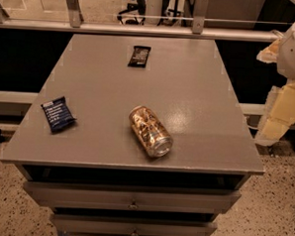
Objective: Place orange can upright
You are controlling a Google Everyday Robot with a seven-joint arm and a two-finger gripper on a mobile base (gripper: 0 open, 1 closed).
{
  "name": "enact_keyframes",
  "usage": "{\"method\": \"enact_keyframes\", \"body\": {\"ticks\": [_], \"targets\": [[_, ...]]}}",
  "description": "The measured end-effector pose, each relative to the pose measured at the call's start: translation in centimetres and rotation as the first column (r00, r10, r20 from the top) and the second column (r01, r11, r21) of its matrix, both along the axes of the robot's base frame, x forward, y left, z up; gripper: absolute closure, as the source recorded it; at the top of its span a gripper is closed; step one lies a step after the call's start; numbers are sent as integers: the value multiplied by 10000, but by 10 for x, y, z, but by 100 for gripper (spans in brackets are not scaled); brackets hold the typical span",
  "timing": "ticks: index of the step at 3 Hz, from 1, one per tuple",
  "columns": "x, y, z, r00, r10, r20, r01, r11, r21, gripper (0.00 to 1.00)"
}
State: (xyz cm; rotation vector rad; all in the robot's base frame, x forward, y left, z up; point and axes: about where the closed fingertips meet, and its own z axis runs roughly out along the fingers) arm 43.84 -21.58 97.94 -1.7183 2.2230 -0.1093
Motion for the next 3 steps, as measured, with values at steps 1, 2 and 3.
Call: {"method": "enact_keyframes", "body": {"ticks": [1,2,3], "targets": [[0,0,0,10000,0,0,0,10000,0,0],[15,24,-6,9993,-300,-228,312,9980,553,0],[47,88,-24,9940,-610,-905,731,9878,1374,0]]}}
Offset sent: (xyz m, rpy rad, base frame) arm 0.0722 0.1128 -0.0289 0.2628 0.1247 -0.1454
